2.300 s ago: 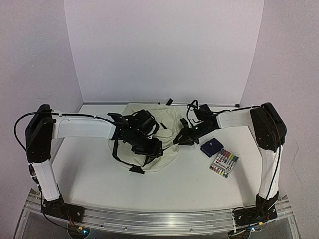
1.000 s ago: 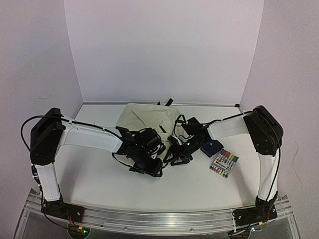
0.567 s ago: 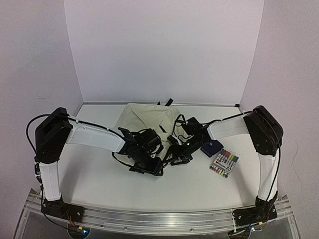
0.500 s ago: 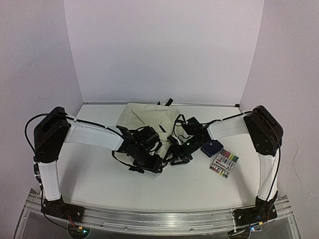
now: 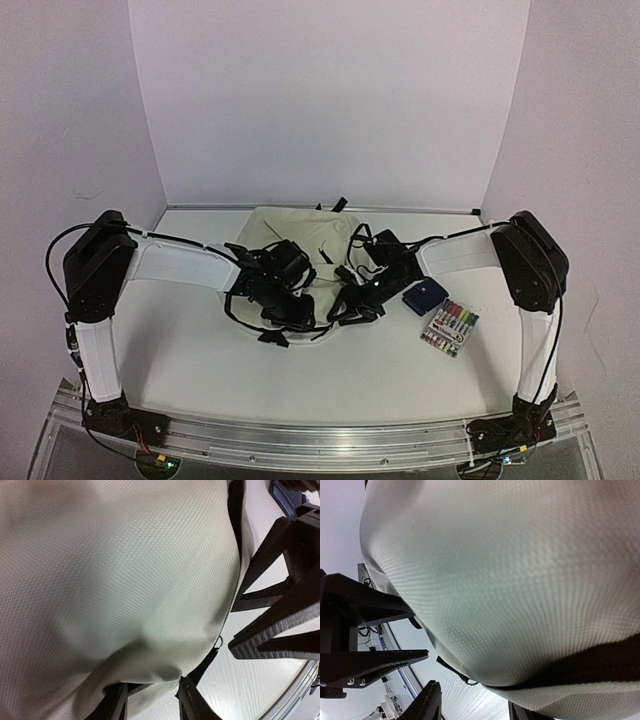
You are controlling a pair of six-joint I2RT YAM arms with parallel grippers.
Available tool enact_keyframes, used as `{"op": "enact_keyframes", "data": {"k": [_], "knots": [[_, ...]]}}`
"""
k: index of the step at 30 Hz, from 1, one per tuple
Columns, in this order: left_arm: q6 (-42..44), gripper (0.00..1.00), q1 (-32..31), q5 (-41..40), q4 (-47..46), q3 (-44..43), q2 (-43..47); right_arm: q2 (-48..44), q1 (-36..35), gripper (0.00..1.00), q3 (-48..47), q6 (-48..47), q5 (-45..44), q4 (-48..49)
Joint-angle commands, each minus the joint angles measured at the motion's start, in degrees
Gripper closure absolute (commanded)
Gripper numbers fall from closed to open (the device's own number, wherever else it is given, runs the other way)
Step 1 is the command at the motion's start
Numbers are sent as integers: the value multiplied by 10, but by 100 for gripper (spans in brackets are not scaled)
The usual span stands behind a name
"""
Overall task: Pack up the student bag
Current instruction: Zip the student bag at the center of the board.
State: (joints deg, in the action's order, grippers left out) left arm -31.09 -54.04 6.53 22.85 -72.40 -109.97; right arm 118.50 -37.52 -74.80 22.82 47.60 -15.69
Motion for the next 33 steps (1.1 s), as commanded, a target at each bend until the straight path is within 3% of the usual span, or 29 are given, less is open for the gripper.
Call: {"op": "enact_keyframes", "data": {"k": [1, 6, 11, 14, 26, 33], "knots": [[26, 68, -7, 17, -36, -20, -11, -7, 3, 64, -34, 1, -3, 27], [37, 66, -28, 26, -39, -25, -11, -8, 3, 73, -41, 12, 0, 36], [33, 53, -31, 25, -43, -30, -7, -11, 3, 74, -41, 15, -1, 38], [28, 50, -32, 33, -45, -37, -8, -13, 3, 74, -39, 18, -1, 40], [1, 51, -50, -9, 0, -90, -45, -20, 3, 76, -29, 41, 6, 52], [-9, 62, -62, -78, 64, -142, -75, -16, 3, 76, -29, 58, 13, 60]]}}
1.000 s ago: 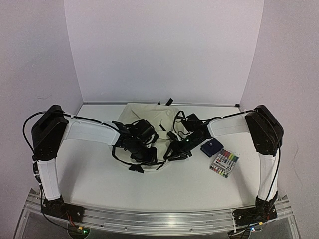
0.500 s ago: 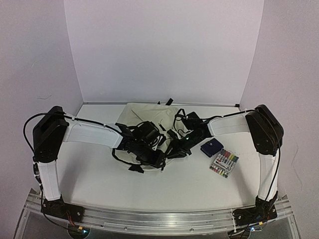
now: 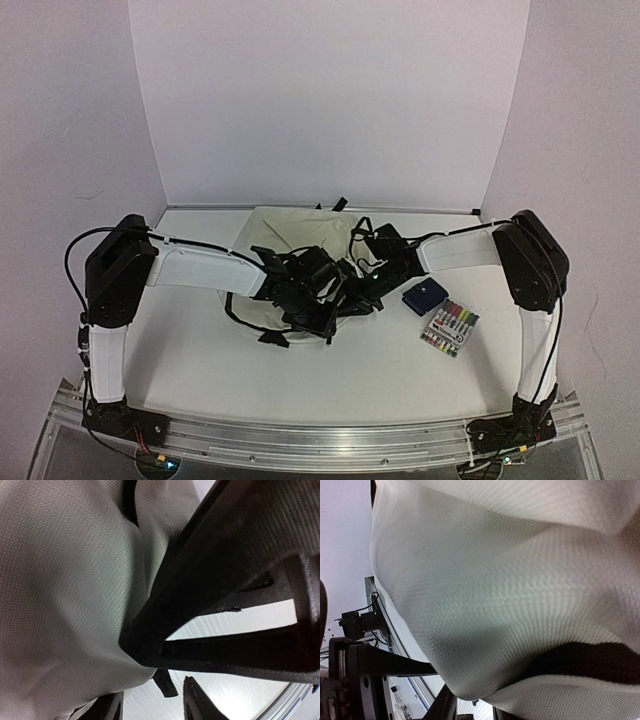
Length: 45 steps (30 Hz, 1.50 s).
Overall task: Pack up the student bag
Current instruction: Zip the student bag at the center of the board.
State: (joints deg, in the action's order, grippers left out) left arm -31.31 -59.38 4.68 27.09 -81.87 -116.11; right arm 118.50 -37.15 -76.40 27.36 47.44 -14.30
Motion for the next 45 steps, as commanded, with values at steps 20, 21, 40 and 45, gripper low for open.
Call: {"op": "enact_keyframes", "data": {"k": [20, 21, 40, 45], "knots": [[-93, 60, -75, -163, 125, -108, -32, -18, -1, 77, 3, 31, 19, 64], [-99, 59, -75, -172, 131, -115, -38, -19, -1, 77, 3, 32, 19, 64], [-136, 73, -75, -222, 212, -211, -114, -16, 0, 75, 7, 55, 27, 77], [-142, 76, -75, -225, 226, -214, -122, -17, -1, 74, 8, 60, 29, 80]]}}
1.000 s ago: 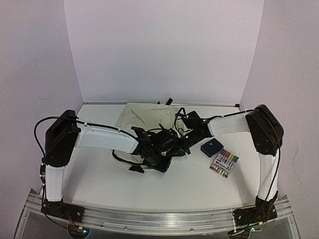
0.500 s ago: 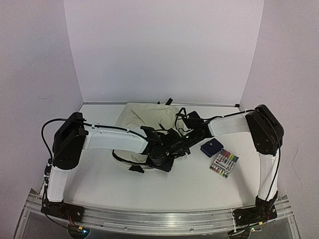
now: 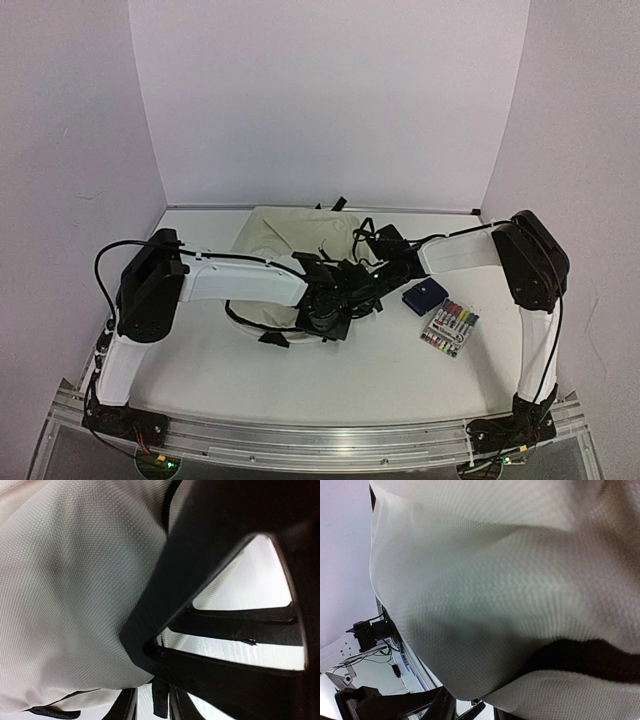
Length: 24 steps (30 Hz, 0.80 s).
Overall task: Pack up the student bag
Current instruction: Zip the student bag at the center of the board.
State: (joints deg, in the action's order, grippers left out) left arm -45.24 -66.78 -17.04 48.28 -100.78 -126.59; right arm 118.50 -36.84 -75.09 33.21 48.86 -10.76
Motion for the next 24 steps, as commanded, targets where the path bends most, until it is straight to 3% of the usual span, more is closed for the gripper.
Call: {"op": "enact_keyframes", "data": {"k": [1, 10, 19, 24], "knots": [[-3, 73, -1, -5, 13, -25, -18, -17, -3, 74, -5, 2, 15, 45], [0, 72, -3, 1, 5, -24, -32, -15, -3, 74, -5, 10, 19, 51], [3, 98, -3, 5, -6, -5, -12, -13, -4, 74, -3, 8, 11, 51], [15, 100, -3, 27, -39, 27, 40, -14, -3, 68, 1, -2, -14, 51]]}}
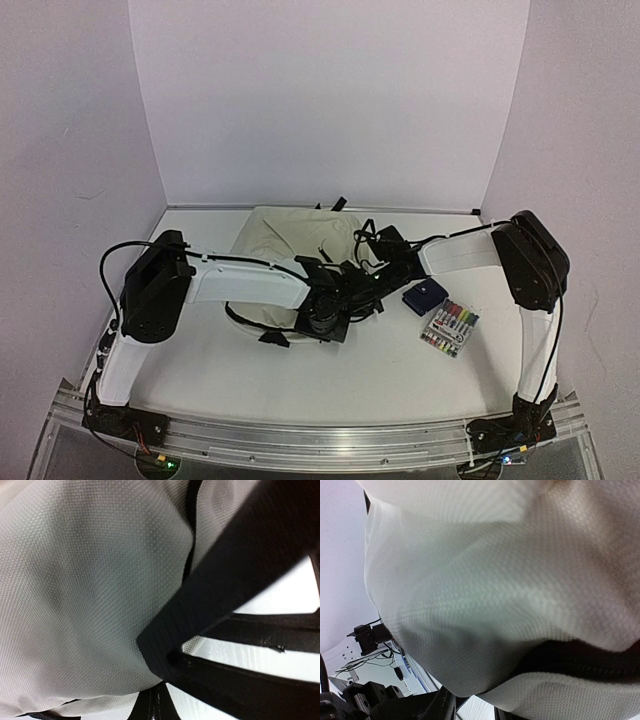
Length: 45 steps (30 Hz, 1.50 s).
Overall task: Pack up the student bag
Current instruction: Zip the student bag at the center of the board.
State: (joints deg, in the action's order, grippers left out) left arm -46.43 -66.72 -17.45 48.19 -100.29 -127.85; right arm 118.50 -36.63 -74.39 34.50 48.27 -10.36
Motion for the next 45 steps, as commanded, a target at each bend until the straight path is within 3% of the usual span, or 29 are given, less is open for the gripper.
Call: {"op": "enact_keyframes", "data": {"k": [1, 4, 9, 12, 16, 29, 45], "knots": [[30, 100, -3, 35, -46, 30, 62, -14, -5, 65, -6, -16, -13, 47], [38, 100, -3, 47, -71, 55, 89, -13, -5, 54, -6, -20, -20, 46], [43, 100, -3, 68, -109, 78, 115, -10, -5, 55, -10, -19, -13, 47], [44, 100, -1, 76, -121, 86, 124, -12, -5, 68, -15, -21, -13, 46], [36, 100, 5, 73, -113, 100, 141, -29, 1, 100, -17, -30, -33, 44], [3, 100, 39, 68, -73, 214, 204, -68, 70, 100, -1, -58, -84, 5], [18, 100, 79, 103, -105, 305, 282, -61, 134, 100, -90, -136, -164, -84]]}}
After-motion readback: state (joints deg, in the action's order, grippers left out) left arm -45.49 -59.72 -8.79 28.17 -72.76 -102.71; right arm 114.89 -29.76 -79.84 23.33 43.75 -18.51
